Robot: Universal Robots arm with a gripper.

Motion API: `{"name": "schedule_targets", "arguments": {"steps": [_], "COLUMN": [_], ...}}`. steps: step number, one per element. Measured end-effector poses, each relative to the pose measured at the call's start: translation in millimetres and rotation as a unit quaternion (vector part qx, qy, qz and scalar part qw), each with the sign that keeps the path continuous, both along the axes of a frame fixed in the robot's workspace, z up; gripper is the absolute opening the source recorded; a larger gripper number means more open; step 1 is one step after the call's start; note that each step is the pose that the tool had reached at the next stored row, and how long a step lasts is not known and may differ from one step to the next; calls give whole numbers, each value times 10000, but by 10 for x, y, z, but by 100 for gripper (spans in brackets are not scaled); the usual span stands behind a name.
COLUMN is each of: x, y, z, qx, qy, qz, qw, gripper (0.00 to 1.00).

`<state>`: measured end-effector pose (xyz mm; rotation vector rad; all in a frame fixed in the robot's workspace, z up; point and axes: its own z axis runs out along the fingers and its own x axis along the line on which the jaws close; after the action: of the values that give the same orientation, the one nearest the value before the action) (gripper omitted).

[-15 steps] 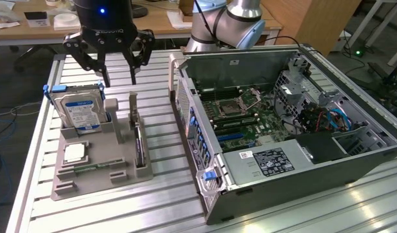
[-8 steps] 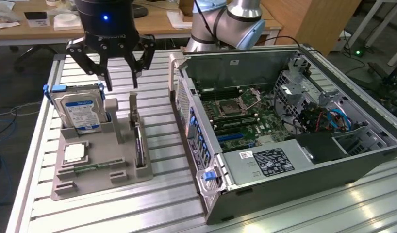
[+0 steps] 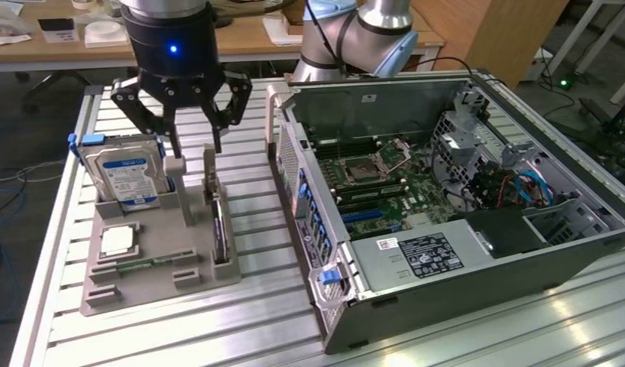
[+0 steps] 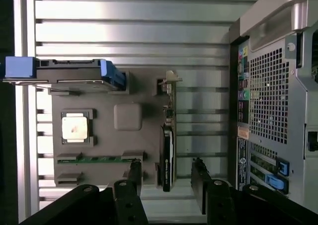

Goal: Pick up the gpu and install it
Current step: 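Pick up the gpu and move the gpu toward the slot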

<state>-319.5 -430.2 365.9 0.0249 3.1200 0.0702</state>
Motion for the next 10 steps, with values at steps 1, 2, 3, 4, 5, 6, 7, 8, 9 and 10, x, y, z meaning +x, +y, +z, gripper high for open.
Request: {"name": "schedule_targets", "arguments": {"steps": [1, 2, 3, 4, 5, 6, 7, 8, 9, 10], "x": [1, 4, 10, 15, 18, 21, 26, 29, 31, 32], "y": [-25, -42, -49, -51, -51, -51, -51, -51, -51, -52], "z": [-10, -25, -44, -62, -79, -97, -115, -133, -150, -168], "qx": [0, 0, 1, 1, 0, 0, 0, 0, 0, 0], "qy": [0, 0, -1, 0, 0, 0, 0, 0, 0, 0], "qz": [0, 0, 0, -1, -1, -1, 0, -1, -1, -1], "qw": [10000, 10000, 10000, 10000, 10000, 10000, 10000, 10000, 10000, 10000], "gripper": [53, 53, 53, 53, 53, 53, 53, 53, 53, 53]}}
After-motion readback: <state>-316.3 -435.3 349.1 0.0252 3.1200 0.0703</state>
